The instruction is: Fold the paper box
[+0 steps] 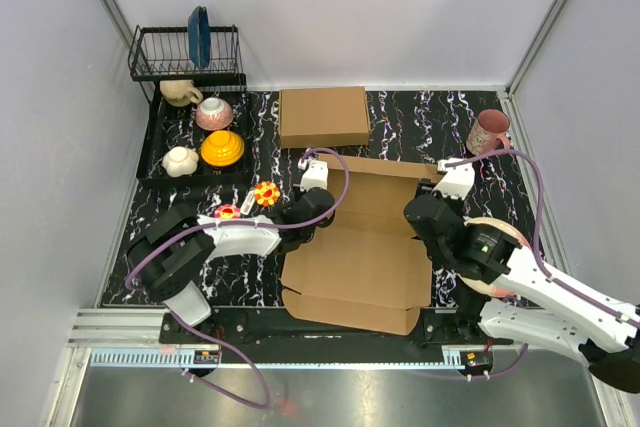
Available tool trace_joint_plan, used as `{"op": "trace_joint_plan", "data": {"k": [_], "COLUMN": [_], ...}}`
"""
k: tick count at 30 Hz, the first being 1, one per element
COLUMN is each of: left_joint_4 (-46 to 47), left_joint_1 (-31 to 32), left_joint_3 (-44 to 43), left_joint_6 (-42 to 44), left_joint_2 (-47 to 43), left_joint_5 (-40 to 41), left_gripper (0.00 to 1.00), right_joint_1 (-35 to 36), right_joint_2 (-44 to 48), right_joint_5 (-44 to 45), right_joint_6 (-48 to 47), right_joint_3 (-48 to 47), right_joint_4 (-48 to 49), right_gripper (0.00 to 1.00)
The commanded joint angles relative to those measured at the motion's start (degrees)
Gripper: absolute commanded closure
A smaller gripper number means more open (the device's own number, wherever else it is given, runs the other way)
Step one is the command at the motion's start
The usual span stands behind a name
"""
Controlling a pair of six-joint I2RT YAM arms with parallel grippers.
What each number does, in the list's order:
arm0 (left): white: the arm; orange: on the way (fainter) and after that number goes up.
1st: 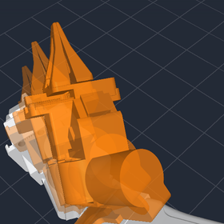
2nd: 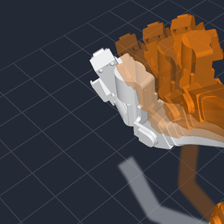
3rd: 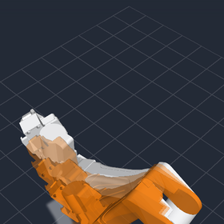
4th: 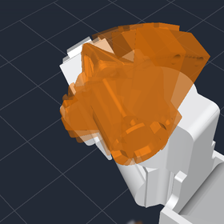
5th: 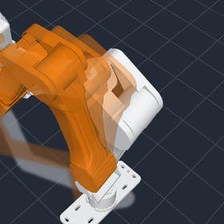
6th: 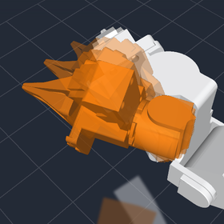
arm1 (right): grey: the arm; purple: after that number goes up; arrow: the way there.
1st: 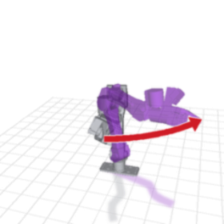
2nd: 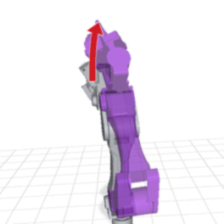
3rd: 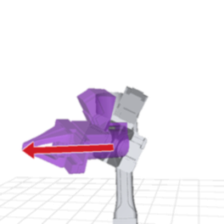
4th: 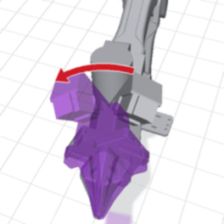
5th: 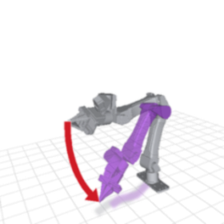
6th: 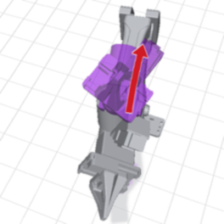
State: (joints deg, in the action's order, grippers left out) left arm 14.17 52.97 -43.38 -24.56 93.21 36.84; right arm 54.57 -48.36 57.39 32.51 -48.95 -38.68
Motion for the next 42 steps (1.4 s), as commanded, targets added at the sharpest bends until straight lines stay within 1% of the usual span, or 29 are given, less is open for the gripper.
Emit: {"op": "trace_joint_plan", "data": {"k": [1,2,3,5,10,13,15,17,19,21,23,25,26,29,32,35,36,38,39,40,42], "left_joint_4": [-6.79,-7.14,-7.23,-6.97,-7.4,-7.94,-7.32,-7.06,-6.79,-6.0,-5.65,-5.56,-5.65,-5.91,-5.83,-5.82,-6.0,-6.09,-6.0,-6.0,-5.91], "left_joint_1": [-0.76,-0.85,-0.76,-0.76,-1.73,-2.43,-2.43,-2.43,-2.43,-2.43,-2.43,-2.43,-2.43,-2.43,-2.43,-2.43,-2.43,-2.43,-2.43,-2.43,-2.43], "left_joint_3": [0.93,0.84,1.01,1.62,2.86,2.68,2.95,3.03,3.12,3.38,3.12,2.86,2.07,0.49,-0.74,-1.89,-2.06,-2.5,-2.5,-2.5,-2.33], "left_joint_6": [-1.28,-1.72,-2.33,-3.13,-3.83,-4.01,-3.57,-3.39,-3.13,-2.95,-2.52,-1.99,-1.29,-0.06,0.82,1.88,2.14,2.67,2.85,2.85,3.02], "left_joint_2": [-1.01,-1.01,-1.1,-1.71,-3.47,-4.61,-5.05,-5.06,-5.14,-5.05,-4.88,-4.44,-4.27,-3.39,-2.6,-1.89,-1.72,-1.54,-1.63,-1.63,-1.89], "left_joint_5": [0.6,1.12,1.48,3.14,5.08,5.26,5.26,5.43,5.61,5.61,5.52,5.17,5.17,5.26,5.17,5.26,5.43,5.61,5.79,5.87,6.23], "left_gripper": [1.0,1.0,1.0,1.0,1.0,1.0,1.0,1.0,1.0,1.0,1.0,1.0,1.0,1.0,1.0,1.0,1.0,1.0,1.0,1.0,1.0], "right_joint_1": [-0.51,-0.43,-0.43,-0.43,-0.43,-1.04,-1.04,-1.65,-2.79,-3.85,-6.3,-7.89,-9.46,-12.28,-13.17,-13.08,-13.08,-13.08,-13.17,-13.08,-13.26], "right_joint_2": [-1.74,-1.83,-1.91,-2.53,-4.11,-4.72,-5.17,-6.22,-7.44,-8.41,-10.08,-11.49,-11.93,-13.95,-14.48,-12.3,-8.98,-4.49,0.06,2.19,6.59], "right_joint_5": [-4.55,-7.17,-8.07,-9.04,-6.59,-7.02,-7.29,-7.55,-7.99,-9.21,-10.79,-12.46,-13.6,-14.84,-15.46,-16.78,-16.61,-15.29,-14.42,-11.88,-9.23], "right_joint_6": [13.88,15.81,16.87,18.02,19.34,22.94,24.87,25.41,25.23,24.27,23.39,21.55,20.76,18.91,15.92,11.7,11.35,9.86,9.59,9.24,9.41], "right_joint_3": [4.8,6.05,7.1,8.34,8.6,10.44,11.59,13.17,14.31,15.28,16.6,17.91,18.45,19.06,19.24,17.75,16.79,16.08,14.95,14.5,12.58], "right_joint_4": [-4.83,-4.22,-3.34,-2.46,-2.54,-2.46,-0.44,2.27,4.21,8.69,12.72,15.89,19.57,23.28,27.32,26.73,25.68,21.99,20.41,17.26,13.73], "right_gripper": [0.46,0.48,0.49,0.49,0.48,0.48,0.48,0.45,0.42,0.39,0.38,0.39,0.39,0.39,0.41,0.4,0.39,0.33,0.32,0.29,0.29]}}
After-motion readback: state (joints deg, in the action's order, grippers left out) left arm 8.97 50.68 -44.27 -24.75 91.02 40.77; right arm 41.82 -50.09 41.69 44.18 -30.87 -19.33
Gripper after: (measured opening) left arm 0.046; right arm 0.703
